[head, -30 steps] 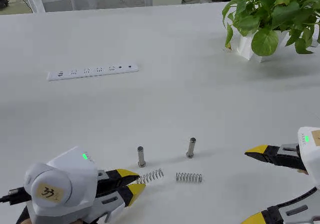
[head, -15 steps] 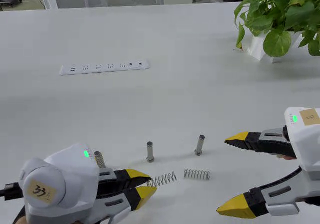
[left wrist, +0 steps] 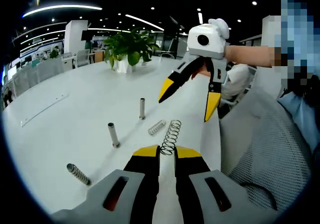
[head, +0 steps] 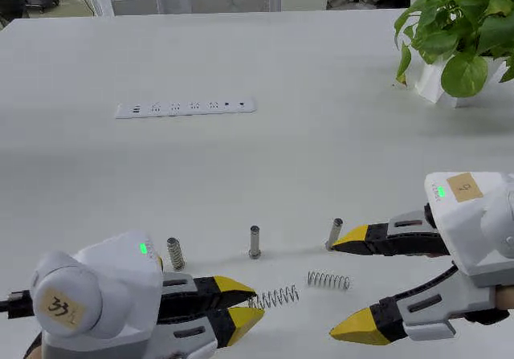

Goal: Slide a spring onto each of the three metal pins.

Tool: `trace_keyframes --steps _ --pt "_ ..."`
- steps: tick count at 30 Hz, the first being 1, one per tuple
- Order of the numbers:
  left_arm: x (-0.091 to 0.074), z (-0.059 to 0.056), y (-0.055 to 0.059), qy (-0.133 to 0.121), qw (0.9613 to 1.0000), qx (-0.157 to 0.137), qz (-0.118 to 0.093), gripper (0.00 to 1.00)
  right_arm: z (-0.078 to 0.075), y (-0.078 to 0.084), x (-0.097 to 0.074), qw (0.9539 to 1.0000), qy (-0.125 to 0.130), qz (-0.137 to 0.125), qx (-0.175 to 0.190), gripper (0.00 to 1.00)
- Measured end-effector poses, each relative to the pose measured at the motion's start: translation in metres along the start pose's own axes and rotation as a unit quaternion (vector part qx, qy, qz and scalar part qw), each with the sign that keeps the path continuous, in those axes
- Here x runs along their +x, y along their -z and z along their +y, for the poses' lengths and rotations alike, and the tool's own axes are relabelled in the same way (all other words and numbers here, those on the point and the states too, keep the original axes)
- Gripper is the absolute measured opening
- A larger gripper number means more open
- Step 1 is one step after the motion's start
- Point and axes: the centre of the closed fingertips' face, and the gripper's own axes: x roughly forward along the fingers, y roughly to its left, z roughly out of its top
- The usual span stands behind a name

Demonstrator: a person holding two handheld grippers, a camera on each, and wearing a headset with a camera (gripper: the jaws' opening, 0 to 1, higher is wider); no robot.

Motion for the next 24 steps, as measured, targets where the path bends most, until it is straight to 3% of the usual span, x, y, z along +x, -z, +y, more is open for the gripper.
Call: trace_keyframes --steps 3,13,24 --pt "-0.002 -0.003 -0.003 0.007 1.0 0.0 -0.003 0.07 0.003 -0.005 0.005 0.9999 -0.011 0.001 -0.012 0.49" --pt "-0.006 -0.014 -0.008 0.035 0.9993 -0.01 -0.011 0.07 0.022 -0.021 0.011 0.998 -0.061 -0.01 -0.014 0.19" --pt "-0.006 -0.018 -0.011 0.044 0.9988 -0.011 -0.016 0.07 0.031 -0.025 0.011 0.9968 -0.077 -0.008 -0.02 0.11"
